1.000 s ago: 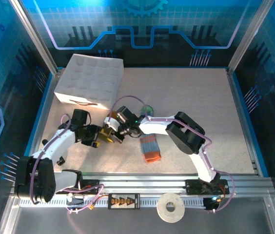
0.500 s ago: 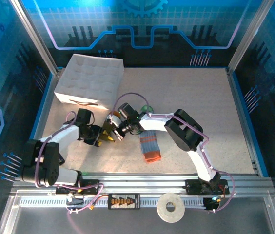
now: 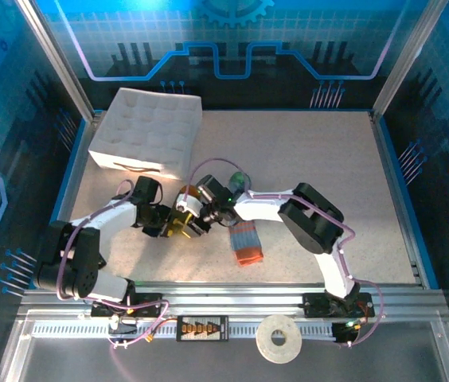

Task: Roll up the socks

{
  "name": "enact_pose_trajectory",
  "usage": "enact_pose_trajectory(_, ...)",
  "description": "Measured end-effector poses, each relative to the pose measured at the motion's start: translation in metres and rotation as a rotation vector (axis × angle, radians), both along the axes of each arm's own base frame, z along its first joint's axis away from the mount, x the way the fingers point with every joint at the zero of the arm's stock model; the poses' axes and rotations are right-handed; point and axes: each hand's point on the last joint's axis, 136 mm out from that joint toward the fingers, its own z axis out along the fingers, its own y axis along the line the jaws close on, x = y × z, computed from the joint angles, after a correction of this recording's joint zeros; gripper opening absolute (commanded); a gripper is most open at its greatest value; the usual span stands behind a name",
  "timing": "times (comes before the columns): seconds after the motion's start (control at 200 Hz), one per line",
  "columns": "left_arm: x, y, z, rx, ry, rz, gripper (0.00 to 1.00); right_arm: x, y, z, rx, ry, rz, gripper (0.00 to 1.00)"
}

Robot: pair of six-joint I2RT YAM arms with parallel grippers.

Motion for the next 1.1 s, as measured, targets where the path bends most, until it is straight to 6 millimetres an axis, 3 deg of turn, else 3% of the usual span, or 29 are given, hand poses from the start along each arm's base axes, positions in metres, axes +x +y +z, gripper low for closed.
enact_pose_trajectory(0.095, -0.01, -0.002, 0.001, 0.006, 0.025, -0.01, 0.17, -0.015, -0.012, 0.006, -0.005, -0.119, 0.024, 0.5)
enact_pose_trajectory(0.205, -0.026, -0.006, 0.002, 0.013, 0.059, -0.013, 0.16, -0.034, -0.021, 0.016, 0.006, -0.267, 0.049, 0.55)
enact_pose_trajectory(0.355, -0.043, -0.012, 0.001, 0.013, 0.102, 0.001, 0.16, -0.049, -0.013, 0.024, 0.016, -0.437, 0.058, 0.58)
enact_pose_trajectory(0.49, -0.046, -0.014, 0.001, 0.019, 0.13, 0.01, 0.16, -0.058, -0.005, 0.025, 0.007, -0.519, 0.057, 0.59)
enact_pose_trajectory(0.585, -0.046, -0.014, 0.0, 0.026, 0.153, 0.021, 0.16, -0.056, -0.001, 0.023, -0.008, -0.552, 0.037, 0.57)
enact_pose_trajectory(0.75, -0.045, -0.015, 0.001, 0.032, 0.172, 0.02, 0.17, -0.047, -0.002, 0.008, -0.062, -0.575, 0.015, 0.41)
enact_pose_trajectory(0.856, -0.045, -0.015, 0.001, 0.033, 0.178, 0.019, 0.17, -0.044, 0.0, 0.001, -0.08, -0.573, 0.013, 0.38)
enact_pose_trajectory(1.001, -0.044, -0.015, 0.001, 0.034, 0.179, 0.019, 0.17, -0.044, 0.003, -0.001, -0.089, -0.573, 0.012, 0.33)
enact_pose_trajectory(1.101, -0.044, -0.015, 0.001, 0.034, 0.178, 0.019, 0.18, -0.043, 0.003, -0.003, -0.103, -0.568, 0.006, 0.24)
